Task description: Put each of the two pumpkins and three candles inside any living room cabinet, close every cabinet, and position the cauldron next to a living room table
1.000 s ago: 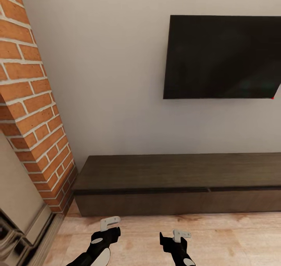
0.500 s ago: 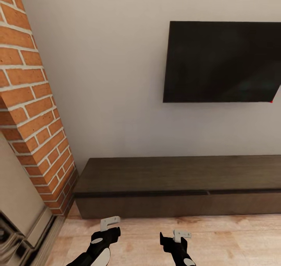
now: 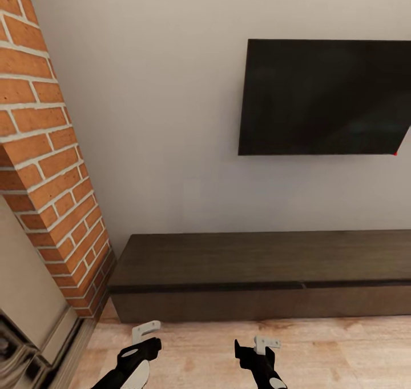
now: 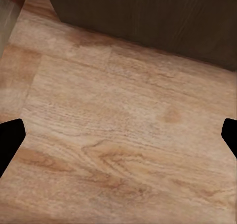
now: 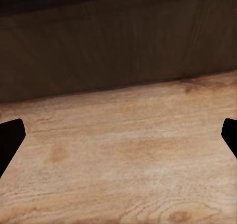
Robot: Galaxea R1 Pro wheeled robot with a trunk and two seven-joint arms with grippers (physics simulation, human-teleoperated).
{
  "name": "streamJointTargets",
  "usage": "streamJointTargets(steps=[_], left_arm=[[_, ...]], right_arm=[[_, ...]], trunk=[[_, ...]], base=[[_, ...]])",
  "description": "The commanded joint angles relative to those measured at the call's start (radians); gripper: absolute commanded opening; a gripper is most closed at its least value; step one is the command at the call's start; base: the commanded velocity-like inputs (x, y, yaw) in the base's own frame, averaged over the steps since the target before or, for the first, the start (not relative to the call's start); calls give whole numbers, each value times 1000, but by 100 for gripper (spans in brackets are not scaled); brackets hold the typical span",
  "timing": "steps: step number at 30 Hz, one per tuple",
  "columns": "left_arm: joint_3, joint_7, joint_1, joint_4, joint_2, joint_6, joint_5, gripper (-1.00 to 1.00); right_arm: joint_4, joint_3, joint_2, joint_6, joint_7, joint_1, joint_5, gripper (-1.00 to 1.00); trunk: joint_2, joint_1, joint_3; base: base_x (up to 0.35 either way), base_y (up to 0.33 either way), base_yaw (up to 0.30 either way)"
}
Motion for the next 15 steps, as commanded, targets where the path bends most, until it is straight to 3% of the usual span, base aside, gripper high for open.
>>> streamJointTargets(steps=[1, 15], left_arm=[[-3, 7, -1, -1, 1, 3, 4, 100], [-1, 6, -1, -1, 0, 3, 4, 100]], right_arm=[[0, 8, 0, -2, -6, -1, -3, 100], [0, 8, 0, -2, -6, -1, -4, 100]], trunk=[[7, -4, 2], [105, -58, 46]], base=[[0, 0, 0], [0, 0, 0]])
